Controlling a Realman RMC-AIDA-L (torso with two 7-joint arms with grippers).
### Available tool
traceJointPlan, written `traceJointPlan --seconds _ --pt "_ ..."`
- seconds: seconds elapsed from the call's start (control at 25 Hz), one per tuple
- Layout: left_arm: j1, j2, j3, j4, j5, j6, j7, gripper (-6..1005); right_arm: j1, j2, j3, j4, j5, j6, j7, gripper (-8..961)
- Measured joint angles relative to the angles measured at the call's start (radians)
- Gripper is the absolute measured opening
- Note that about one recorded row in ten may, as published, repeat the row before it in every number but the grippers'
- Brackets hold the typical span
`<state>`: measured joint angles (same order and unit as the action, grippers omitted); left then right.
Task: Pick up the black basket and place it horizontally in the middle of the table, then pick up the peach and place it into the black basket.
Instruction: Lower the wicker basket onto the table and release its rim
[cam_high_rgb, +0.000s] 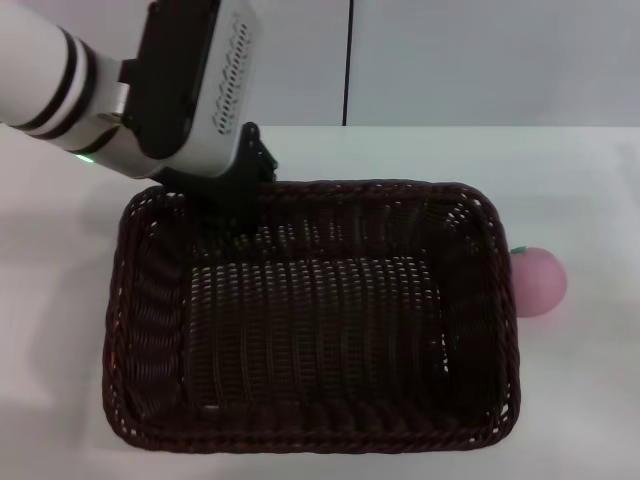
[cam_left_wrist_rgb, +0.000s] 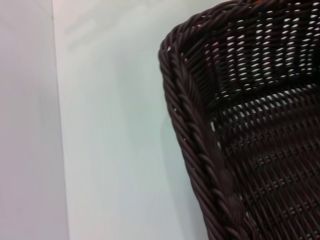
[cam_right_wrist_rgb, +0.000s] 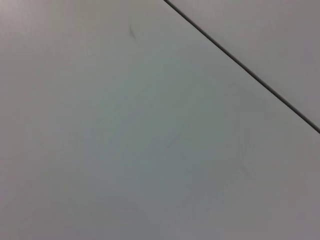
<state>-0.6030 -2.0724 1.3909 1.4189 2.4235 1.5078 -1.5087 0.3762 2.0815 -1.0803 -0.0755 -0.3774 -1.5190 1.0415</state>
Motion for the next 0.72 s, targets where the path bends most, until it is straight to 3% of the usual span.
traceJointPlan --seconds 0.32,0.72 --pt "0.010 0.000 0.116 -0.003 0.017 -0.130 0.005 236 -0.001 0.000 0.001 -0.001 0.000 -0.007 0.000 762" --pt "0.004 -0.001 0.122 -0.017 0.008 -0.165 -0.011 295 -0.005 0.000 0.014 0.004 0.000 -0.010 -0.001 753"
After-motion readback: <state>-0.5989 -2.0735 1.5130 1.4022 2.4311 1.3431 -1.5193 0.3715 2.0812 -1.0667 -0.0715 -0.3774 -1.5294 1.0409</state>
